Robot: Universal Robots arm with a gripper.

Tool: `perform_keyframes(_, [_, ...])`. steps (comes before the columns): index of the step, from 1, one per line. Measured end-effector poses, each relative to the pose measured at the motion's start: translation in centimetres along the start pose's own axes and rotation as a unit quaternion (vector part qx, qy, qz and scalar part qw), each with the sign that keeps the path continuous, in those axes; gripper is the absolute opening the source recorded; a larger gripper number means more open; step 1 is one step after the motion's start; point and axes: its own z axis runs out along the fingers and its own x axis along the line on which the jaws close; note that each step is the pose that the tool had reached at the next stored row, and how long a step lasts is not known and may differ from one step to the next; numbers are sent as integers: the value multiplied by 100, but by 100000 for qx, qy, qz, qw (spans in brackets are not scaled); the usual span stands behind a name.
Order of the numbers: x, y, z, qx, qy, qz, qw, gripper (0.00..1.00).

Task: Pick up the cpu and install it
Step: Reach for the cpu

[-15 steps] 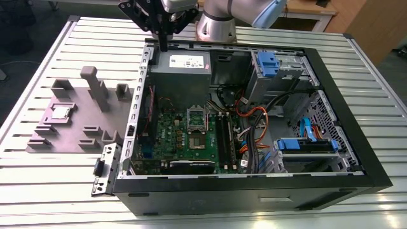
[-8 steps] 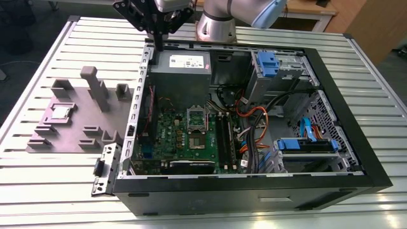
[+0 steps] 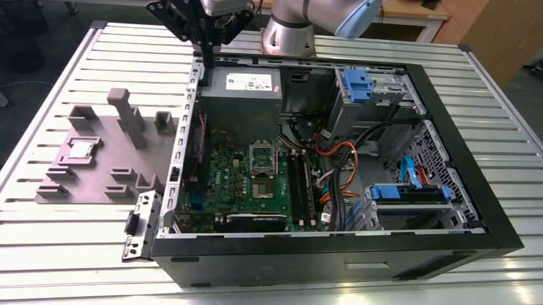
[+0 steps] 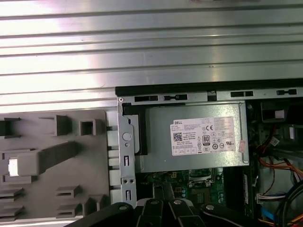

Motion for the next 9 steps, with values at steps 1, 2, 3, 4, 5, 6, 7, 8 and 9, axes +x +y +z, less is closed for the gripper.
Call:
perform_keyframes(1, [3,0,0,-2,1,1,100000,11])
perform_keyframes(2, [8,-1,0,-3,-1,2,100000,11])
perform_keyframes(3, [12,-1,0,-1,-1,2,100000,11])
perform_keyframes(4, [15,-1,0,-1,0,2,100000,11])
perform_keyframes(5, [18,-1,0,-3,0,-1,100000,11])
perform_keyframes(6, [21,-2,0,-3,0,1,100000,11])
perform_keyframes(7, [24,-2,0,-1,0,2,100000,11])
perform_keyframes(8, [28,-2,0,-1,1,4,100000,11])
perform_keyframes(9, [30,-2,0,-3,0,2,100000,11])
